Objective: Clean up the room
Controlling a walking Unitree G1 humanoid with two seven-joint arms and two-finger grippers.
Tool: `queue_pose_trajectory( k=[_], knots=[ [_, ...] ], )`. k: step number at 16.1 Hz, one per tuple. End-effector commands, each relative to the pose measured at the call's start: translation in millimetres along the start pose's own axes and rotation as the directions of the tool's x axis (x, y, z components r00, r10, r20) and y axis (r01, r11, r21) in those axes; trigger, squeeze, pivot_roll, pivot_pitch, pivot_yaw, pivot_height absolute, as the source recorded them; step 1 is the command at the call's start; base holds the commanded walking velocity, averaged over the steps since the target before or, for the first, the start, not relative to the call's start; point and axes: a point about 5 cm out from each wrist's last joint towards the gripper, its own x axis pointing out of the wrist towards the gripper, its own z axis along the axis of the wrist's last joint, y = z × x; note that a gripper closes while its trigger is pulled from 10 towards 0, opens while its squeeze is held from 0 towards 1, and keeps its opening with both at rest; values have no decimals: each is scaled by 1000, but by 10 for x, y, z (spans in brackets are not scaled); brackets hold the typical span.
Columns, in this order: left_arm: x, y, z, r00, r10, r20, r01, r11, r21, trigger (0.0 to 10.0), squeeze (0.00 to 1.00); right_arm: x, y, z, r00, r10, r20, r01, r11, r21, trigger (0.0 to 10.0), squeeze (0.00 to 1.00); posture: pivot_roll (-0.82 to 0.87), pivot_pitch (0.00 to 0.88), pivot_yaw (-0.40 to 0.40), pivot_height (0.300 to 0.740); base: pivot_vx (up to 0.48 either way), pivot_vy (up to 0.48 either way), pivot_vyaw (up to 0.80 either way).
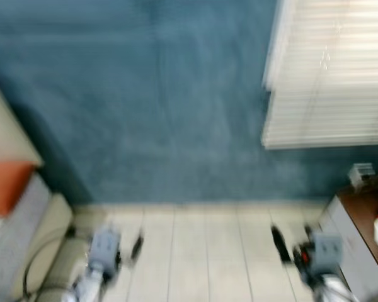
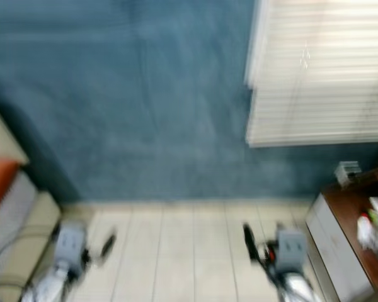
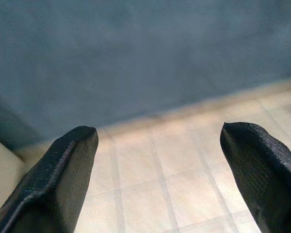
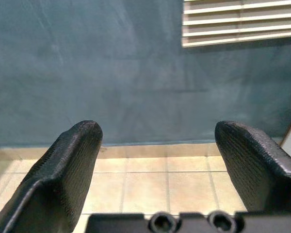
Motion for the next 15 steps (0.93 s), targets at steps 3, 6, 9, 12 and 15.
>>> queue_pose_trajectory(
  k=[3,6,9,12,15],
  knots=[
    [-72,-50,186,998,-1,65,3,1000,-17,10000,0,-11,130,37,997,82,0,-82,996,19,10000,0,-78,0,32,740,0,0,-521],
    [-45,-93,234,997,36,67,-32,998,-58,10000,0,80,234,125,992,125,6,-125,989,73,10000,0,-73,0,22,740,0,0,0],
    [-56,-100,229,996,67,56,-62,994,-86,10000,0,48,270,112,989,150,-13,-149,986,73,10000,0,-77,0,20,740,0,0,0],
    [-56,-100,229,996,67,56,-62,994,-86,10000,0,48,270,112,989,150,-13,-149,986,73,10000,0,-77,0,20,740,0,0,0],
    [-56,-100,229,996,67,56,-62,994,-86,10000,0,48,270,112,989,150,-13,-149,986,73,10000,0,-77,0,20,740,0,0,0]
  ],
)
